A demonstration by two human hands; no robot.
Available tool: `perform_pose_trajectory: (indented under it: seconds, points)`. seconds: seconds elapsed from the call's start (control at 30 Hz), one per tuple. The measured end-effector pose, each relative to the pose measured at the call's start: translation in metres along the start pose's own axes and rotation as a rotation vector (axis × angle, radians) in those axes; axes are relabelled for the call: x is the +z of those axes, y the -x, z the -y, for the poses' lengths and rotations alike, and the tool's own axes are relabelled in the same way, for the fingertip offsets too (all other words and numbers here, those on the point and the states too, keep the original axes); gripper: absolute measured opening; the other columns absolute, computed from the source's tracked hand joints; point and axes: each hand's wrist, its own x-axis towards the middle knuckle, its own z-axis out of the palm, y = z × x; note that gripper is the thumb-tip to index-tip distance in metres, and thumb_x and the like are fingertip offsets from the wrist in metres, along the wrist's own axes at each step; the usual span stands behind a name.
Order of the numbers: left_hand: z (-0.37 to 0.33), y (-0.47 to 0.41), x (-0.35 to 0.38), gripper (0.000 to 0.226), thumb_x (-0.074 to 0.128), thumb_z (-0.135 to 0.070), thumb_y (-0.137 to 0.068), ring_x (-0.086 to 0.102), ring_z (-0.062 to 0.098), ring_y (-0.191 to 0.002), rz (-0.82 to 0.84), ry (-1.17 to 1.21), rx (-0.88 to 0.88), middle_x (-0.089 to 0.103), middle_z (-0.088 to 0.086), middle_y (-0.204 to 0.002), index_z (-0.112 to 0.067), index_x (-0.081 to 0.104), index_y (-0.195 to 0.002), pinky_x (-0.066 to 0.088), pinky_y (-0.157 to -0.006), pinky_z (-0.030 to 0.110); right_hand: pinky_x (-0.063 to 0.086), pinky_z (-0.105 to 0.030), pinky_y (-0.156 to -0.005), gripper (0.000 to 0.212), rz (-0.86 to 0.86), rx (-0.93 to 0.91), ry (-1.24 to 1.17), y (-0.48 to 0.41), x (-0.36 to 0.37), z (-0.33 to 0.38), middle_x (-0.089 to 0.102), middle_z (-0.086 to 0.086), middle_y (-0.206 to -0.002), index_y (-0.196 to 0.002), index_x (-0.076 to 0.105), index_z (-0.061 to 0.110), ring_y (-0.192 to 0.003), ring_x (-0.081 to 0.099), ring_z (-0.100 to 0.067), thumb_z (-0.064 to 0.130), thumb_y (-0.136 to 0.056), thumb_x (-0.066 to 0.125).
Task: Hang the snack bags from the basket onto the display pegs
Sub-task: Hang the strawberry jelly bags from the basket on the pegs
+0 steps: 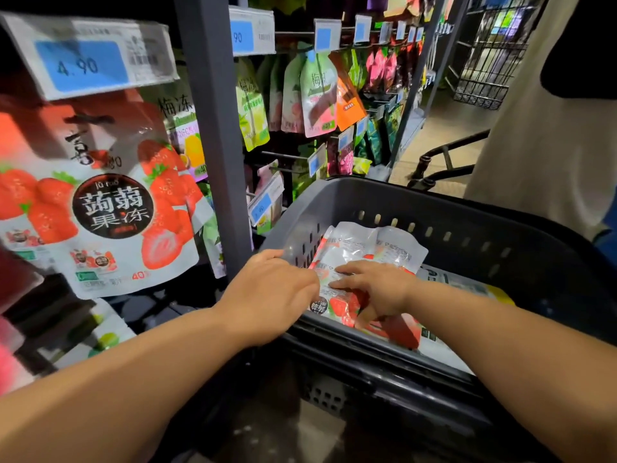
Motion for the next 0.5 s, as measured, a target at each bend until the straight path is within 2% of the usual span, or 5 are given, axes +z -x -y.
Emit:
perform_pose_trajectory:
  seconds: [0.13, 0.27, 0.33, 0.43, 0.5]
  points:
    - [0.000, 0.000, 0.002, 0.055, 0.004, -0.045, -0.087, 0.049, 0.007, -0.075, -0.008, -0.001, 0.011, 0.055, -0.009, -0.071, -0.028, 0.056, -0.083, 0.012, -0.108, 0.021, 0.023, -0.042, -0.117, 0.085, -0.016, -0.005, 0.074, 0.000, 0.002, -0.003, 0.017, 0.011, -0.163, -0.151, 0.030, 0.044, -0.150, 0.014, -0.017, 0.051, -0.079, 0.074]
    - [0.002, 0.001, 0.003, 0.053, 0.005, -0.045, -0.088, 0.049, 0.010, -0.074, 0.006, -0.010, 0.012, 0.055, -0.006, -0.071, -0.025, 0.053, -0.081, 0.013, -0.109, 0.022, 0.027, -0.039, -0.113, 0.070, -0.031, 0.024, 0.142, 0.000, 0.002, -0.012, 0.026, 0.012, -0.161, -0.149, 0.038, 0.042, -0.149, 0.020, -0.018, 0.066, -0.086, 0.058]
    - [0.002, 0.001, 0.003, 0.053, 0.005, -0.046, -0.088, 0.049, 0.010, -0.074, 0.011, -0.008, 0.009, 0.055, -0.006, -0.071, -0.025, 0.053, -0.081, 0.012, -0.109, 0.022, 0.029, -0.038, -0.111, 0.068, -0.021, 0.013, 0.220, 0.002, 0.003, -0.015, 0.027, 0.012, -0.161, -0.149, 0.038, 0.040, -0.149, 0.020, -0.019, 0.067, -0.088, 0.053]
    - [-0.001, 0.001, 0.003, 0.054, 0.004, -0.047, -0.087, 0.050, 0.009, -0.076, 0.011, -0.007, 0.012, 0.055, -0.007, -0.071, -0.025, 0.054, -0.082, 0.011, -0.109, 0.022, 0.027, -0.039, -0.114, 0.067, -0.055, -0.036, 0.276, 0.007, 0.007, -0.015, 0.028, 0.009, -0.161, -0.149, 0.039, 0.037, -0.149, 0.021, -0.022, 0.062, -0.089, 0.055]
    - [-0.002, 0.001, 0.003, 0.054, 0.003, -0.047, -0.086, 0.050, 0.009, -0.077, 0.007, -0.006, 0.017, 0.055, -0.007, -0.072, -0.026, 0.053, -0.082, 0.010, -0.108, 0.021, 0.028, -0.040, -0.114, 0.057, -0.124, -0.090, 0.238, 0.009, 0.010, -0.016, 0.041, 0.008, -0.155, -0.142, 0.051, 0.035, -0.145, 0.031, -0.023, 0.055, -0.089, 0.061]
